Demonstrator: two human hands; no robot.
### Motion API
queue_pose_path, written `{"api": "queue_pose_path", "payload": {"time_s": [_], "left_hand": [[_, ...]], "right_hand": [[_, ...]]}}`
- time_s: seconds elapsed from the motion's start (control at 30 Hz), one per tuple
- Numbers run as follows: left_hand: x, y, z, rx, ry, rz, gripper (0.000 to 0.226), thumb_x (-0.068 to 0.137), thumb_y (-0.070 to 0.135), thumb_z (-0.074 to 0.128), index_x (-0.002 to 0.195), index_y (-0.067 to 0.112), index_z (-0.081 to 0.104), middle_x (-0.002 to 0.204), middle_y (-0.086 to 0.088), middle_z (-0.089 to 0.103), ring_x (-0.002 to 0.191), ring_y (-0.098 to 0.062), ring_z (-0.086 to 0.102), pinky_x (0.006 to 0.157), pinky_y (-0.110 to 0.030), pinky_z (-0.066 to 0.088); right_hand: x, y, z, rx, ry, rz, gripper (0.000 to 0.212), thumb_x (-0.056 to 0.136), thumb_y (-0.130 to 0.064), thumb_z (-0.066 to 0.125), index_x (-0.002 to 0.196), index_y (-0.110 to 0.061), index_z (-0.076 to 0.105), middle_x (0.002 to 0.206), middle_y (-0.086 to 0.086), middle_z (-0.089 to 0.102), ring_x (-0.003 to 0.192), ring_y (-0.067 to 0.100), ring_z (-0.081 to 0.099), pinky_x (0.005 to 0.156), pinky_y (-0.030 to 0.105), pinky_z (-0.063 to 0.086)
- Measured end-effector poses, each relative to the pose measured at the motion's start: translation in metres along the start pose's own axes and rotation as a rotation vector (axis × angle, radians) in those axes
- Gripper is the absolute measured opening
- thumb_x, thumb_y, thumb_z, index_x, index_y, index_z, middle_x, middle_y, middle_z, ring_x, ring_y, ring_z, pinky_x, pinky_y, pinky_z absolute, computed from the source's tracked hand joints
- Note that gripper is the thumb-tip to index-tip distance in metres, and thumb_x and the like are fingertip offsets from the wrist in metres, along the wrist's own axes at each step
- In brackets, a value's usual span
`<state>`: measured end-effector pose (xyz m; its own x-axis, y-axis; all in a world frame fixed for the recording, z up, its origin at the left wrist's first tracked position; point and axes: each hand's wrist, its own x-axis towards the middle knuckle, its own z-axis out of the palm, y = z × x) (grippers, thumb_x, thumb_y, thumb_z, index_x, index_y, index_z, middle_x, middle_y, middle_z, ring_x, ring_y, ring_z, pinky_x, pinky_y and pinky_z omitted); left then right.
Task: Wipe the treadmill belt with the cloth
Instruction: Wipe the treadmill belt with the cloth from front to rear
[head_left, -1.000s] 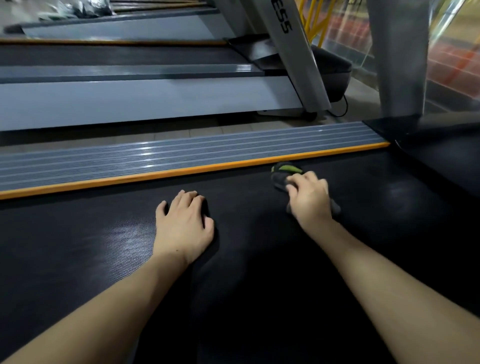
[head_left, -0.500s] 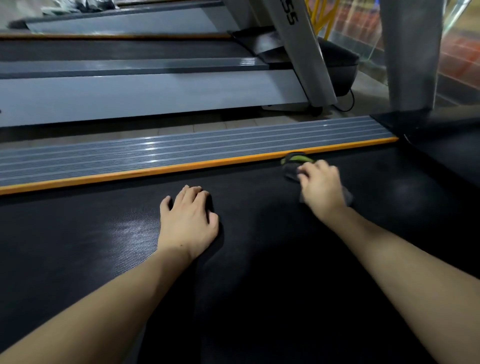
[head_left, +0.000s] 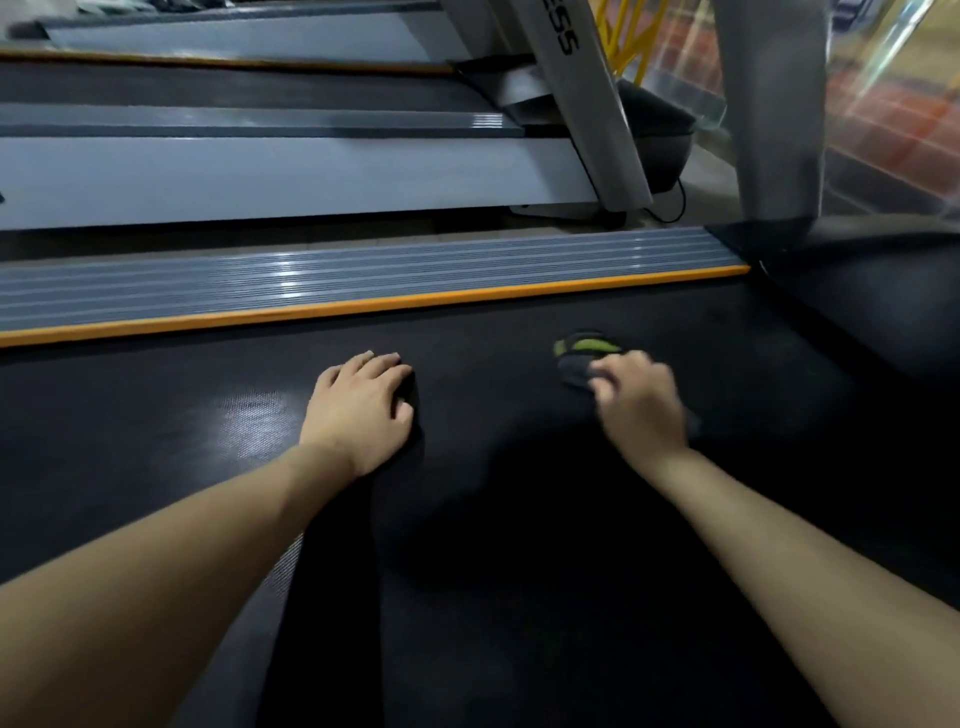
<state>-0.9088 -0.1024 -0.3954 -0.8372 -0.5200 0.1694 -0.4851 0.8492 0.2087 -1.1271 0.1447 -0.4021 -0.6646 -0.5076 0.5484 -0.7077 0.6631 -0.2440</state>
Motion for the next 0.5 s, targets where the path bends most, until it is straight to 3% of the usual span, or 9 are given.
{"api": "queue_pose_path", "payload": {"time_s": [0.07, 0.13, 0.2, 0.3, 0.4, 0.5], "left_hand": [[-0.02, 0.004, -0.003, 0.034, 0.006, 0.039, 0.059, 0.08, 0.042, 0.032, 0.127, 0.027, 0.065, 0.139, 0.003, 0.059, 0.132, -0.026, 0.048, 0.105, -0.045, 0.039], [-0.045, 0.013, -0.004, 0.018, 0.033, 0.024, 0.057, 0.08, 0.042, 0.032, 0.122, 0.026, 0.067, 0.131, 0.003, 0.061, 0.122, -0.027, 0.052, 0.098, -0.044, 0.042], [-0.067, 0.025, -0.003, -0.021, 0.051, -0.008, 0.053, 0.081, 0.04, 0.035, 0.121, 0.026, 0.067, 0.13, 0.005, 0.061, 0.121, -0.024, 0.052, 0.098, -0.044, 0.04], [-0.092, 0.038, -0.001, -0.058, 0.061, -0.043, 0.052, 0.083, 0.04, 0.036, 0.123, 0.027, 0.067, 0.135, 0.007, 0.06, 0.13, -0.019, 0.05, 0.106, -0.041, 0.036], [-0.108, 0.043, 0.003, -0.061, 0.036, -0.05, 0.057, 0.085, 0.042, 0.032, 0.131, 0.028, 0.063, 0.146, 0.009, 0.055, 0.143, -0.016, 0.04, 0.117, -0.044, 0.03], [-0.111, 0.046, 0.005, -0.049, 0.028, -0.064, 0.057, 0.086, 0.041, 0.034, 0.135, 0.027, 0.061, 0.15, 0.007, 0.052, 0.147, -0.016, 0.036, 0.121, -0.046, 0.024]], "right_hand": [[-0.011, 0.006, -0.008, -0.023, 0.039, 0.227, 0.019, 0.085, -0.023, 0.057, 0.098, -0.016, 0.068, 0.1, 0.013, 0.062, 0.082, 0.041, 0.055, 0.079, 0.044, 0.042], [-0.022, -0.037, -0.003, -0.023, 0.051, 0.334, 0.015, 0.083, -0.016, 0.062, 0.096, -0.015, 0.067, 0.099, 0.014, 0.061, 0.08, 0.039, 0.053, 0.075, 0.042, 0.039], [-0.036, -0.1, 0.006, 0.059, 0.04, 0.224, 0.014, 0.08, -0.014, 0.066, 0.093, -0.018, 0.067, 0.095, 0.011, 0.061, 0.077, 0.036, 0.053, 0.07, 0.04, 0.037], [-0.063, -0.15, 0.008, 0.158, -0.147, -0.114, 0.014, 0.087, -0.017, 0.06, 0.098, -0.02, 0.068, 0.1, 0.006, 0.061, 0.079, 0.032, 0.048, 0.069, 0.04, 0.04], [-0.051, -0.103, -0.003, 0.07, -0.203, -0.233, 0.021, 0.09, -0.027, 0.05, 0.101, -0.023, 0.067, 0.101, 0.004, 0.062, 0.084, 0.034, 0.053, 0.076, 0.04, 0.041], [-0.033, -0.029, -0.02, -0.077, -0.122, -0.012, 0.018, 0.092, -0.023, 0.053, 0.103, -0.017, 0.066, 0.102, 0.01, 0.062, 0.086, 0.039, 0.057, 0.076, 0.043, 0.04]]}}
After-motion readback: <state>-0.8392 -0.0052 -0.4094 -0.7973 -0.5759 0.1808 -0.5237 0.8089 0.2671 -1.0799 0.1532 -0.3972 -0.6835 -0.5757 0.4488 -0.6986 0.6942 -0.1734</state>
